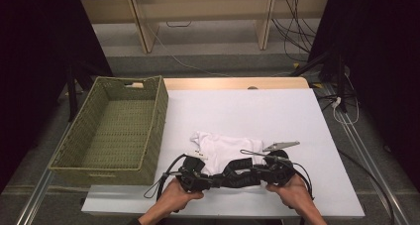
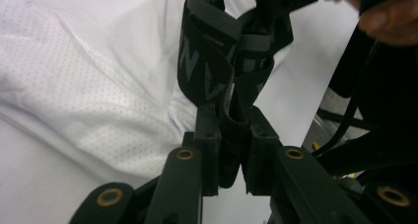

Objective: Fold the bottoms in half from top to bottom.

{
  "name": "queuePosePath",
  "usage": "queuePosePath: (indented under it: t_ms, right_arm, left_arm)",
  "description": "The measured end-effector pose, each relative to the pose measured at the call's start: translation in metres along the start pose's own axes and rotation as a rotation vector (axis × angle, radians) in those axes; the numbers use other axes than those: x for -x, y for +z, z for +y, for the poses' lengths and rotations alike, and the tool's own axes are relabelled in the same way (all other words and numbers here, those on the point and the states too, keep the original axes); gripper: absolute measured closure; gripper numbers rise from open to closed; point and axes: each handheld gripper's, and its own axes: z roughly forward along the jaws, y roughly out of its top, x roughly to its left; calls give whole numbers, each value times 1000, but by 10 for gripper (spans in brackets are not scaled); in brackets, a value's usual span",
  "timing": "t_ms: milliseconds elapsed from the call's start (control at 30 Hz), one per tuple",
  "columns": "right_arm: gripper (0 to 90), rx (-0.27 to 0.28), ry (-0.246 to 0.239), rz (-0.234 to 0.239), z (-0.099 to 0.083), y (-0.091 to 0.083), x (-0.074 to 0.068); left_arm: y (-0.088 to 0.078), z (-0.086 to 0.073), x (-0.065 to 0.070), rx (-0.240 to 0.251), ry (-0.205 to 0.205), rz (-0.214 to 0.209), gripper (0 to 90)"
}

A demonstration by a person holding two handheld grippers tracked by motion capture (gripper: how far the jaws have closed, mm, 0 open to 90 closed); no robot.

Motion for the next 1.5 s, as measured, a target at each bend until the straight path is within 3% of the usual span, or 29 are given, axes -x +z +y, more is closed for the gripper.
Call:
queuePosePath:
  t_ms: [100,233,400,567,667,767,933,1033,1167,1300,1400,1500]
  right_arm:
    - [691,48,8,-3,8,-7,3]
    - [672,63,22,-24,27,-4,10]
    - [650,12,41,-28,44,16,19]
    - [806,-98,39,-3,52,37,21]
    - [879,-158,27,15,48,38,19]
    - [900,-164,26,50,41,29,16]
    - [900,-181,-4,79,23,16,5]
    - [900,-170,-14,79,17,9,-3]
    - [896,-152,-33,41,5,-1,-11]
    - [814,-121,-27,-16,-3,-3,-13]
    - [729,-95,-15,-30,-3,-4,-10]
    - [646,-79,30,-40,-3,-3,-6]
  left_arm:
    - [-2,-4,2,-3,5,-3,801]
    - [-1,-8,4,-14,24,5,797]
    - [2,-10,7,-29,53,17,765]
    - [1,-11,9,-36,70,20,745]
    - [1,-11,9,-35,67,13,732]
    - [0,-12,10,-41,74,2,681]
    - [-10,-9,16,-31,73,-35,474]
    - [-17,-6,17,-13,66,-49,408]
    - [-24,-4,13,24,46,-21,389]
    - [-27,0,6,61,14,2,389]
    - [-28,1,3,73,2,20,389]
    - [-29,1,0,82,-18,50,363]
